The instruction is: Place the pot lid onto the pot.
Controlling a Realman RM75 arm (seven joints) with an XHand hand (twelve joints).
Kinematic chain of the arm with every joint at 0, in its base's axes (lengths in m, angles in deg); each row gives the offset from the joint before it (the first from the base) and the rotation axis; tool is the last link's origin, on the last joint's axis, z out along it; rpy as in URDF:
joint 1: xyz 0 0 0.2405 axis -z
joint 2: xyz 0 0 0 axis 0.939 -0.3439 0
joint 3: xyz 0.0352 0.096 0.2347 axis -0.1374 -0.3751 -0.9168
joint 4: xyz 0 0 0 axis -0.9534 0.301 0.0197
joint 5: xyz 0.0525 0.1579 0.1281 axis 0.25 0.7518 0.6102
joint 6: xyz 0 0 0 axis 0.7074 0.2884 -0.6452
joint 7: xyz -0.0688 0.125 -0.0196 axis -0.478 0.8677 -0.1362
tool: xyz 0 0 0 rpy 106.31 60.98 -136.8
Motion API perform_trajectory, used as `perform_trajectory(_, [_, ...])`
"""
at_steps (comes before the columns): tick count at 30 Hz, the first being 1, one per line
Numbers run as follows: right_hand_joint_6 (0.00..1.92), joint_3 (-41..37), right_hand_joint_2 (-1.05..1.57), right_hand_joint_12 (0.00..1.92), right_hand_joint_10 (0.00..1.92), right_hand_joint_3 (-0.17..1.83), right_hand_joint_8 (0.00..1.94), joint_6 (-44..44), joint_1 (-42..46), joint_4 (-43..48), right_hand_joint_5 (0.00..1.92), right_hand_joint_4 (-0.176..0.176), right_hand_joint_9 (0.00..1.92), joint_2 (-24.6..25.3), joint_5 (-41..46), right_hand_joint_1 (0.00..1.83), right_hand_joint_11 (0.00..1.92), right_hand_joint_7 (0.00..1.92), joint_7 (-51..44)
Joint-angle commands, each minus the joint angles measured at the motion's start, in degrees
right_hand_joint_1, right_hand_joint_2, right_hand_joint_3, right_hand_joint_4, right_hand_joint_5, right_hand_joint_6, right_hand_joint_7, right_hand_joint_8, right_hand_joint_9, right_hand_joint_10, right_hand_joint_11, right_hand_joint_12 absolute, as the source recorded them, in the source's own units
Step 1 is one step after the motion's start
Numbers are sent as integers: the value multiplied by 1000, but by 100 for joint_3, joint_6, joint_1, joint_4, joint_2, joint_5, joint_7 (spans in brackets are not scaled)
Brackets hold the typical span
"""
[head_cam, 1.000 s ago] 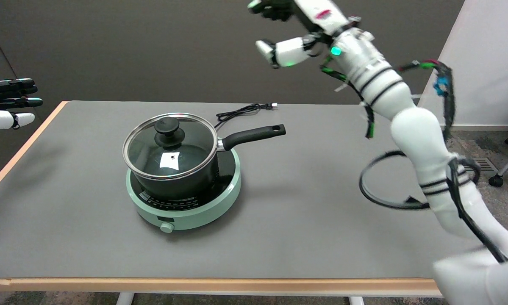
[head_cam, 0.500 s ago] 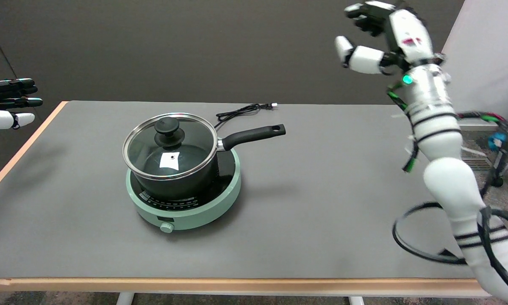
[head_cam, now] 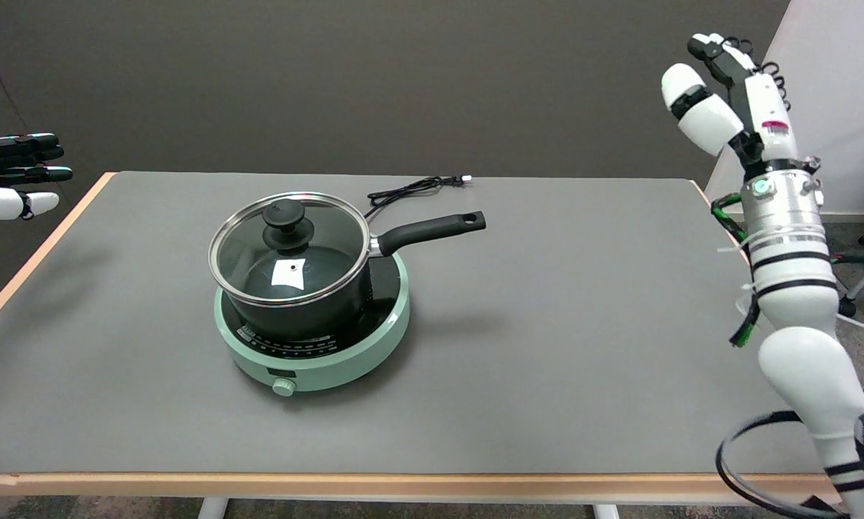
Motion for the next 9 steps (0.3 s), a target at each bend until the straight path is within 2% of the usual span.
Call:
perform_trajectory(1, [177, -95, 751, 376, 191, 940, 135, 893, 753, 305, 332, -93, 190, -138, 1266, 224, 104, 193, 2096])
perform_trajectory(3, [179, -30, 716, 320, 192, 991, 116, 1092, 711, 305, 327, -93, 174, -167, 1666, 232, 105, 191, 2096])
perform_trajectory(4, [253, -16, 712, 317, 252, 1052, 157, 1197, 700, 305, 293, -99, 126, -181, 1742, 405, 82, 164, 2096])
perform_trajectory(5, [289, 5, 707, 314, 282, 1081, 178, 1344, 684, 305, 272, -102, 102, -202, 1857, 493, 77, 150, 2096])
perform_trajectory(7, [208, 64, 802, 357, 197, 898, 177, 1515, 660, 305, 310, -94, 149, -212, 1973, 285, 69, 149, 2096])
perform_trajectory(8, [277, 121, 736, 276, 242, 1093, 163, 1572, 644, 303, 279, -98, 115, -218, 2014, 492, 92, 154, 2096])
perform_trajectory(9, [277, 181, 738, 270, 233, 1094, 161, 1583, 631, 297, 279, -97, 115, -228, 2025, 495, 86, 153, 2096])
